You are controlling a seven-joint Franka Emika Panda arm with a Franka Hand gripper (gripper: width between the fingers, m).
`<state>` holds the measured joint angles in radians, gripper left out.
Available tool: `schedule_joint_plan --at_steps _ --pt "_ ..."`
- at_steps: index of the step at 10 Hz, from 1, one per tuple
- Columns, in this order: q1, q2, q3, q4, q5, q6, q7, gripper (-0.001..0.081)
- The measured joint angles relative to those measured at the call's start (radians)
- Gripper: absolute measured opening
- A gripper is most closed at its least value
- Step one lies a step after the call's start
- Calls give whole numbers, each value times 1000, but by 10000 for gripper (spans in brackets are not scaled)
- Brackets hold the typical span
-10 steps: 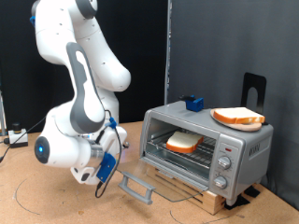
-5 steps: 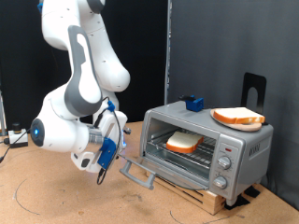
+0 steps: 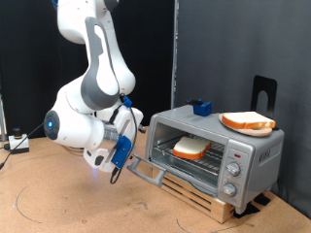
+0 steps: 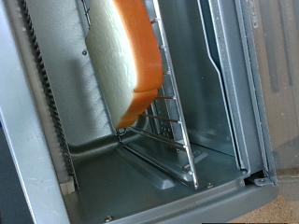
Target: Make a piece of toast with the oven
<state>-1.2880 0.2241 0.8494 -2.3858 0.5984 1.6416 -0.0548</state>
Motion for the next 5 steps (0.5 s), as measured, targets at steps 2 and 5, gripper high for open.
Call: schedule_joint_plan --at_steps 2,5 --pt "1 -21 9 -14 9 -10 0 807" --pt "1 -85 32 -64 27 -60 -15 807"
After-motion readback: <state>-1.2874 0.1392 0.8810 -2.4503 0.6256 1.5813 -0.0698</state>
